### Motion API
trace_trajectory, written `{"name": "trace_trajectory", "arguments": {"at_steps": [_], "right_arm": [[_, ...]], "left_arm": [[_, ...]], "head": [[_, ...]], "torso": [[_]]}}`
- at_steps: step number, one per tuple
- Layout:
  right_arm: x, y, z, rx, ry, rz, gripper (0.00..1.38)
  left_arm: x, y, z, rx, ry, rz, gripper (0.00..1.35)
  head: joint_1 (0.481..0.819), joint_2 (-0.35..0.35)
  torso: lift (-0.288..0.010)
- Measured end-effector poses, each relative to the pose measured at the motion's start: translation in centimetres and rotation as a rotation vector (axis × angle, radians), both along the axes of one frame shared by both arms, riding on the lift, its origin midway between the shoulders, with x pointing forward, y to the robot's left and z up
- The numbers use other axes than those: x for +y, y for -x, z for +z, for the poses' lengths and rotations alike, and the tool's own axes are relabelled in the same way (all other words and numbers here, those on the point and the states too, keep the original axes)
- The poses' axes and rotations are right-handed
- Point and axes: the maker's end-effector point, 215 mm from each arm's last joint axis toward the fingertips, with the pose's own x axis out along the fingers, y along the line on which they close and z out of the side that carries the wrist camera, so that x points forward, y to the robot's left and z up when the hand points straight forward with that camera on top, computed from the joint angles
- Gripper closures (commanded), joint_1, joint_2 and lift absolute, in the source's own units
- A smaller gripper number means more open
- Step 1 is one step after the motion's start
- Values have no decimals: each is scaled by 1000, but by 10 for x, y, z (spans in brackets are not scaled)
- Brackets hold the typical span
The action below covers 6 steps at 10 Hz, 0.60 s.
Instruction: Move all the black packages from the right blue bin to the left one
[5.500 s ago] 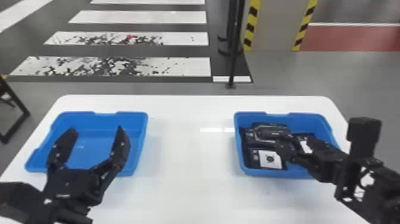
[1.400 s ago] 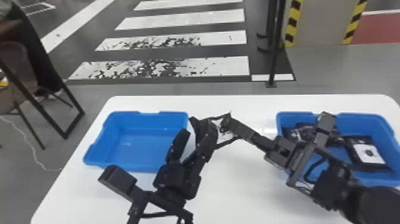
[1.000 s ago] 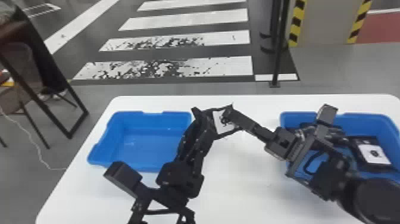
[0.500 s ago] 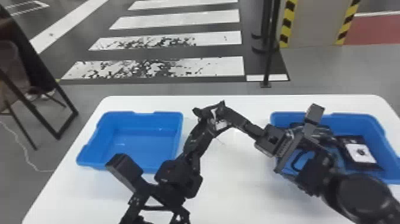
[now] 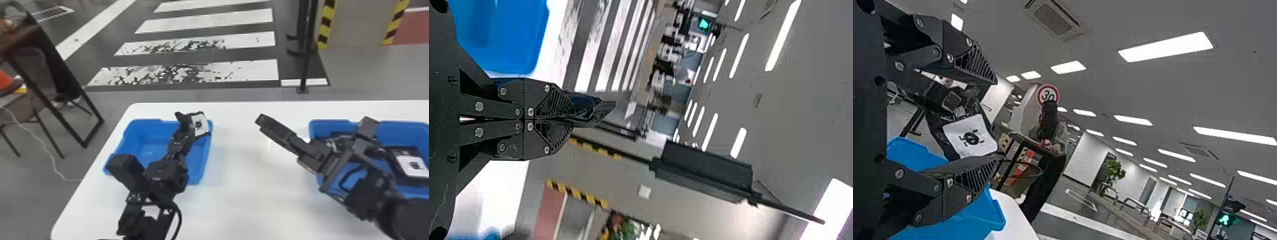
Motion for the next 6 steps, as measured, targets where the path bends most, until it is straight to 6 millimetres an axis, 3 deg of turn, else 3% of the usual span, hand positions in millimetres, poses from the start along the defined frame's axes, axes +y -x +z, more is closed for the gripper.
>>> {"name": "trace_trajectory", "arguments": {"at_steps": [2, 3, 4, 5, 6], "right_arm": [[-12, -1, -3, -30, 42, -25, 144], [-23, -3, -4, -62, 86, -49, 144], [-40, -8, -4, -99, 139, -85, 144], [-62, -15, -5, -140, 213, -132, 144], [-89, -23, -6, -185, 317, -184, 144]], "left_arm": [[90, -19, -19, 24, -285, 188, 1190], [114, -21, -28, 55, -378, 231, 818], [124, -18, -40, 88, -387, 245, 275], [122, -13, -46, 94, -347, 235, 61], [110, -11, -41, 61, -300, 209, 136]], "head": [[695, 345], [695, 350], [695, 350], [695, 350], [695, 312]], "torso": [[-140], [-140], [-140], [-140], [-140]]}}
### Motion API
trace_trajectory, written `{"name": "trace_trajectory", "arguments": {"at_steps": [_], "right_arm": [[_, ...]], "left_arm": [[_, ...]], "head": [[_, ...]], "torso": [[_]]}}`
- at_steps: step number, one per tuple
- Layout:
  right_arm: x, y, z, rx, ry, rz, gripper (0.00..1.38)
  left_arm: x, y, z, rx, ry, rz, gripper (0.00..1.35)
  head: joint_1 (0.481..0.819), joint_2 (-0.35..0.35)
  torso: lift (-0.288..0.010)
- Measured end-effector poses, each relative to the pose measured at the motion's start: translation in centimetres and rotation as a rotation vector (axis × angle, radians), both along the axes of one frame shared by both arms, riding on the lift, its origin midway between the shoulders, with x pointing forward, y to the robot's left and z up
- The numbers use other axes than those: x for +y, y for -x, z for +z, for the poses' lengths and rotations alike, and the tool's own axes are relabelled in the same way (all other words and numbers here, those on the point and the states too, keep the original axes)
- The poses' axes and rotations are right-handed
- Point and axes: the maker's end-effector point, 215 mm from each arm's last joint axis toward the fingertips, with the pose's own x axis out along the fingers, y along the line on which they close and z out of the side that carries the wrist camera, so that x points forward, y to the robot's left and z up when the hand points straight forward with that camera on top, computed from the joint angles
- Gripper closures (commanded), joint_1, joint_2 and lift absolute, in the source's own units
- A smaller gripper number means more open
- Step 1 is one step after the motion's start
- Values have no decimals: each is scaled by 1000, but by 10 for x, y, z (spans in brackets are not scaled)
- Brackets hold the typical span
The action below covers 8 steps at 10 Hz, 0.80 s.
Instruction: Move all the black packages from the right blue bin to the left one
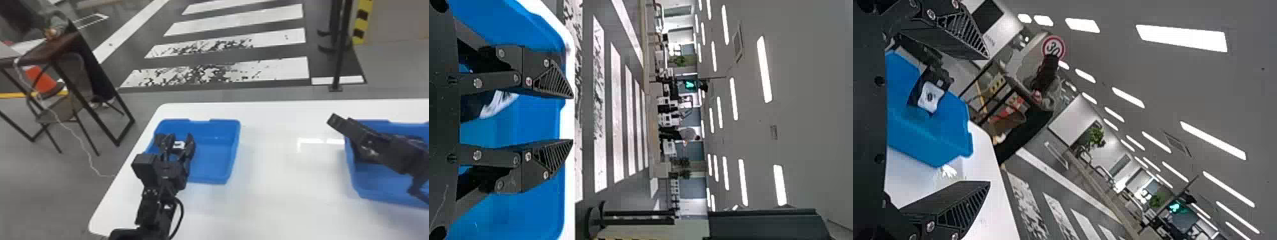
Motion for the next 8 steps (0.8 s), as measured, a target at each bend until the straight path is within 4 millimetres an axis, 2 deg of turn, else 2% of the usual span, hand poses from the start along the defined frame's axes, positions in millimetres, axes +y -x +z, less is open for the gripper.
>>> {"name": "trace_trajectory", "arguments": {"at_steps": [2, 3, 6, 7, 8], "right_arm": [[-63, -12, -2, -60, 269, -130, 150], [-99, -16, -2, -72, 390, -207, 150], [-207, -13, -27, 15, 627, -452, 150], [-229, -10, -42, 60, 668, -492, 150], [-242, -12, -58, 100, 693, -511, 150]], "left_arm": [[-25, 6, 32, -113, 77, -56, 165], [-38, 12, 46, -150, 110, -76, 163], [-70, 32, 74, -217, 210, -129, 153], [-82, 36, 76, -219, 229, -154, 145], [-94, 39, 74, -213, 251, -180, 144]], "head": [[695, 207], [695, 177], [695, 8], [695, -18], [695, -54]], "torso": [[-140], [-140], [-140], [-140], [-140]]}}
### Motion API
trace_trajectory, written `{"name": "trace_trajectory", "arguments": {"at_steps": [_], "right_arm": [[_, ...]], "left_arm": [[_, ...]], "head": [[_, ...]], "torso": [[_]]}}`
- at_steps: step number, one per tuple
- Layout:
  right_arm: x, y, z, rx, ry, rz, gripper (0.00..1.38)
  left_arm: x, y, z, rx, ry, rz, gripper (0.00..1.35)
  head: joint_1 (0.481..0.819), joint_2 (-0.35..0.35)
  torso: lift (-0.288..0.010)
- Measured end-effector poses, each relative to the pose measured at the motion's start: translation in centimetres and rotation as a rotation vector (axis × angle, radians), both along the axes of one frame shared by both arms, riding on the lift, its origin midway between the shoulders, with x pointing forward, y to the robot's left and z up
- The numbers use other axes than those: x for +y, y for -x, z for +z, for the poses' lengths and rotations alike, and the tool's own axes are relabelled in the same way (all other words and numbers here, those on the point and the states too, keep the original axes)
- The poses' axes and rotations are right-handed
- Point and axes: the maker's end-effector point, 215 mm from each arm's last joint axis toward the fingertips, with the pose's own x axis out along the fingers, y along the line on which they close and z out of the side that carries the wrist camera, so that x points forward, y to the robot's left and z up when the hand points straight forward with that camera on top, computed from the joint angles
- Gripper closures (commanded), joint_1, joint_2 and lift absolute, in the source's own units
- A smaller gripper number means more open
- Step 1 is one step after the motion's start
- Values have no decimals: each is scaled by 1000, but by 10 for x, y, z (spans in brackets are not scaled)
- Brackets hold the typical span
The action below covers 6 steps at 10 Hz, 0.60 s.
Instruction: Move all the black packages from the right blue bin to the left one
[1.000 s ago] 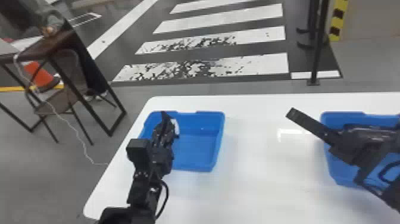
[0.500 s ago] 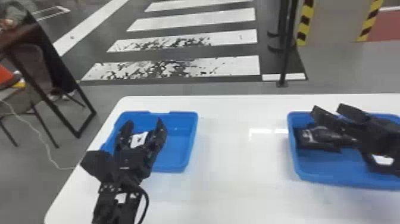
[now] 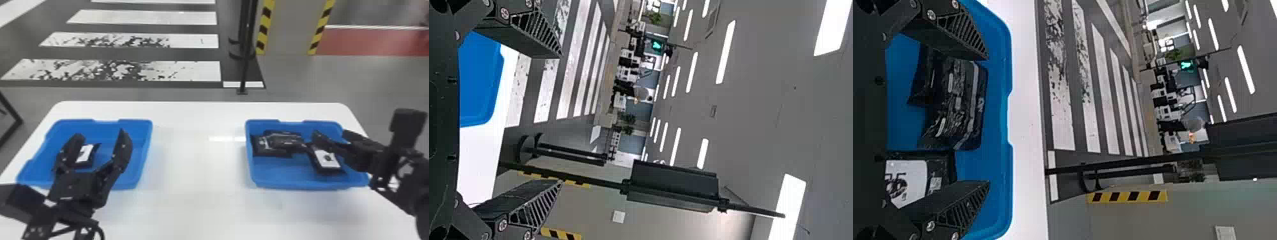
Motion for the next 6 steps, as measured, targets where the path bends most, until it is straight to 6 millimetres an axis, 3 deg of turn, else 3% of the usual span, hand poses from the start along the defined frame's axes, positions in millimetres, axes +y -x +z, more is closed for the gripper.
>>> {"name": "trace_trajectory", "arguments": {"at_steps": [2, 6], "right_arm": [[-12, -15, -28, 54, 6, -28, 150], [13, -40, -55, 100, -24, 1, 150]], "left_arm": [[-18, 4, -6, 14, 31, -41, 144], [-23, 5, -14, 38, 43, -53, 144]], "head": [[695, -99], [695, -77]], "torso": [[-140], [-140]]}}
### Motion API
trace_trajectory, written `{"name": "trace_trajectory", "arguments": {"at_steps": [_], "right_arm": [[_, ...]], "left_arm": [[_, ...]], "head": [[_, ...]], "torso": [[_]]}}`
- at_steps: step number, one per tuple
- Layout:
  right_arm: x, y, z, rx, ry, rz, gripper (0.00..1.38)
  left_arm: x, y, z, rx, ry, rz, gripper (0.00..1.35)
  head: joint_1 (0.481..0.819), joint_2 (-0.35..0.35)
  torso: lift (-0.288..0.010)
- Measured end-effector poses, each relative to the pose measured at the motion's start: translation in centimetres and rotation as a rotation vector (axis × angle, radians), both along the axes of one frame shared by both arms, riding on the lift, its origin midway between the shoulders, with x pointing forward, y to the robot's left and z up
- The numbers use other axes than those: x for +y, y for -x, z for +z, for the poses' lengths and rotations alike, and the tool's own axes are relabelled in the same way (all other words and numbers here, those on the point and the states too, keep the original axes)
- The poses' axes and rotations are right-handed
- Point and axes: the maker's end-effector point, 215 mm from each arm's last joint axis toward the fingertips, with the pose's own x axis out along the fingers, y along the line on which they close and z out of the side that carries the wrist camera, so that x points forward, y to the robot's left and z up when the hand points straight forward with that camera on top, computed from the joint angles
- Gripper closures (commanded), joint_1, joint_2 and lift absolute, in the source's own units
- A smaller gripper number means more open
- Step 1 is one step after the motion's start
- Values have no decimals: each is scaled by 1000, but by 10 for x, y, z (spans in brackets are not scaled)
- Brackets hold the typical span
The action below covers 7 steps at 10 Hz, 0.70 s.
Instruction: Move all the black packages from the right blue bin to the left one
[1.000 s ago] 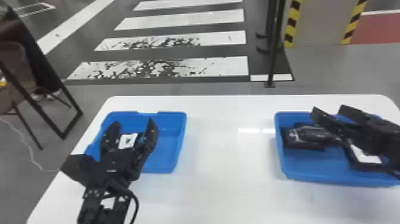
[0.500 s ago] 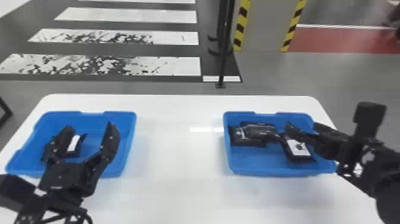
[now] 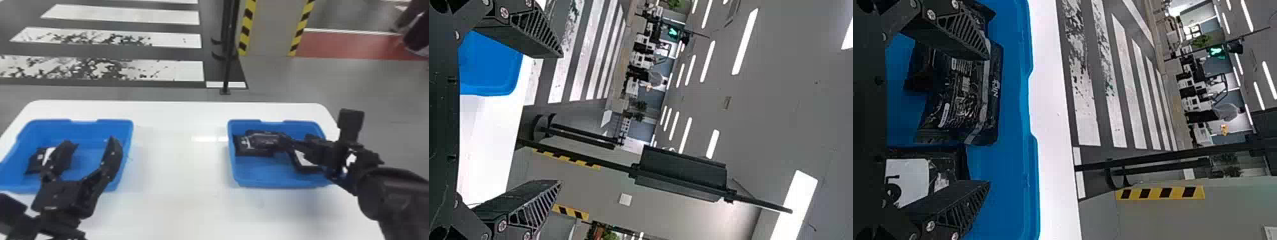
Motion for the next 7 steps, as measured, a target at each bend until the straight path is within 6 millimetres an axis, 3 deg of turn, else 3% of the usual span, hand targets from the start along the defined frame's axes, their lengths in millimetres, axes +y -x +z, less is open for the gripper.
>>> {"name": "trace_trajectory", "arguments": {"at_steps": [4, 7], "right_arm": [[21, -14, -11, 27, 1, 19, 167], [33, -22, -30, 70, -27, 25, 384]], "left_arm": [[0, 1, -4, 13, 3, -5, 144], [-2, 1, -8, 22, 11, -15, 144]], "head": [[695, -53], [695, -42]], "torso": [[-140], [-140]]}}
